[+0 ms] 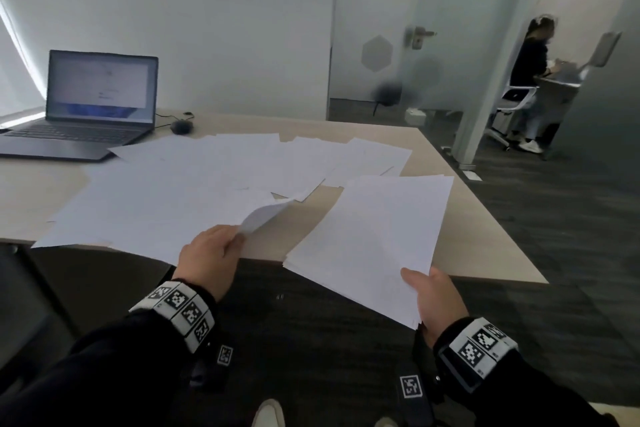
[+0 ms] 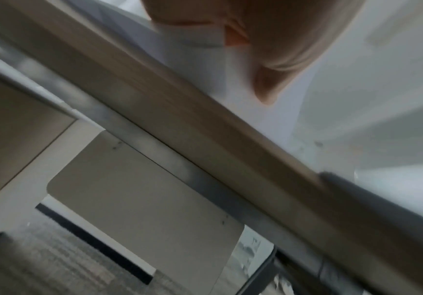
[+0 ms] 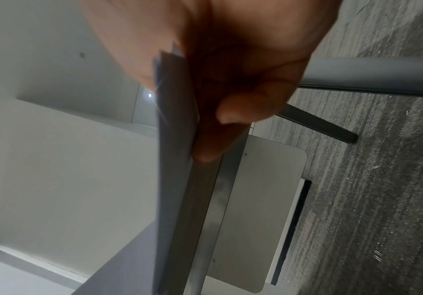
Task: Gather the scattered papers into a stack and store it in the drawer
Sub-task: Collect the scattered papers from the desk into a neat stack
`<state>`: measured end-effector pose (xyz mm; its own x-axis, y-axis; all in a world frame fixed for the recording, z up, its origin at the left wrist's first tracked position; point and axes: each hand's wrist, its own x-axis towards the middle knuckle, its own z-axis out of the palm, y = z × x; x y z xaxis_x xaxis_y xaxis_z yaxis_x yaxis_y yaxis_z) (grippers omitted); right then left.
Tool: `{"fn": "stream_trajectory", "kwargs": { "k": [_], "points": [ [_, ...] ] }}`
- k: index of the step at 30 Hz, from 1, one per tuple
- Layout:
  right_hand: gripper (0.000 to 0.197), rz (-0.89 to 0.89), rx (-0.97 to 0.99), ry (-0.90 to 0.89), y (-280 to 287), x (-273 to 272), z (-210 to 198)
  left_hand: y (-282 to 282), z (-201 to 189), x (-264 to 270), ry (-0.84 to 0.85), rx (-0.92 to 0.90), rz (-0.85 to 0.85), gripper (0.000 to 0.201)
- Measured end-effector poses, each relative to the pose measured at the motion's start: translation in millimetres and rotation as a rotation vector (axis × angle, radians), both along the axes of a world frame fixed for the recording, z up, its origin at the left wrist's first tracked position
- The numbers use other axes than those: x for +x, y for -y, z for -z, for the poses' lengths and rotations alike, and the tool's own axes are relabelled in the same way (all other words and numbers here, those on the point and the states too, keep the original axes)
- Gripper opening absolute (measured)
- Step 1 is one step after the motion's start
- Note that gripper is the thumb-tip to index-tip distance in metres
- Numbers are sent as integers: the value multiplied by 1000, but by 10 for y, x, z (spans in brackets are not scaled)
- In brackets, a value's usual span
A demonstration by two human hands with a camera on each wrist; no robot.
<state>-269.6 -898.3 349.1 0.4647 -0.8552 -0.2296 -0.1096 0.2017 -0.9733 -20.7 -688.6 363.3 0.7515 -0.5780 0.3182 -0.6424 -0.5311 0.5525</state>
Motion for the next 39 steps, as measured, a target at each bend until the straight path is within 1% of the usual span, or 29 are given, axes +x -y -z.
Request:
{"fn": "stream_trajectory", "kwargs": {
  "k": [2, 4, 6, 8, 9, 11, 12, 14, 15, 16, 17, 18, 20, 22, 24, 26, 28, 30, 32, 33, 36, 39],
  "points": [
    [17, -2, 2, -2, -22, 18, -3, -25, -77, 6, -85, -149, -52, 30],
    [16, -42, -5, -4, -76, 47, -30, -42, -149, -22, -103, -261, -63, 28],
    [14, -94, 2, -11, -149, 87, -80, -33, -186, -103, -68, -324, 4, 24],
    [12, -127, 17, -20, -199, 142, -98, 10, -156, -185, 24, -348, 167, 19],
    [12, -142, 20, -24, -219, 171, -103, 32, -117, -220, 71, -338, 271, 19],
    [18, -158, 36, -26, -247, 216, -121, 69, -24, -283, 149, -253, 477, 30],
    [22, -147, 52, -20, -268, 225, -136, 88, 25, -307, 196, -180, 553, 37],
    [30, -106, 76, -8, -291, 244, -157, 117, 99, -351, 265, -63, 645, 47],
    [43, -78, 95, -19, -279, 248, -146, 120, 120, -375, 267, -29, 674, 49],
    [60, -56, 122, -50, -268, 243, -145, 120, 130, -399, 259, -13, 699, 48],
    [73, -43, 167, -68, -243, 234, -124, 122, 135, -415, 258, -5, 724, 46],
    [76, -36, 210, -52, -227, 223, -116, 125, 147, -427, 268, 6, 749, 45],
    [57, -48, 240, 12, -217, 200, -130, 139, 175, -445, 314, 33, 788, 50],
    [38, -112, 171, 21, -228, 191, -143, 160, 181, -451, 341, 41, 803, 52],
    [30, -148, 116, 22, -225, 186, -122, 162, 166, -435, 345, 22, 798, 52],
    [33, -149, 160, 54, -212, 153, -123, 141, 161, -398, 347, 9, 773, 52],
    [38, -147, 212, 95, -180, 113, -128, 104, 156, -357, 319, 8, 701, 52],
    [43, -155, 278, 126, -170, 59, -143, 83, 128, -341, 252, 3, 599, 56],
    [45, -163, 302, 129, -170, 29, -147, 91, 94, -329, 172, -10, 517, 55],
    [43, -166, 292, 123, -173, 23, -146, 103, 74, -325, 137, -21, 485, 57],
    [33, -126, 233, 97, -178, 36, -128, 147, 35, -303, 76, -82, 439, 72],
    [29, -84, 239, 79, -153, 22, -95, 161, -15, -301, 66, -87, 465, 69]
  ]
}}
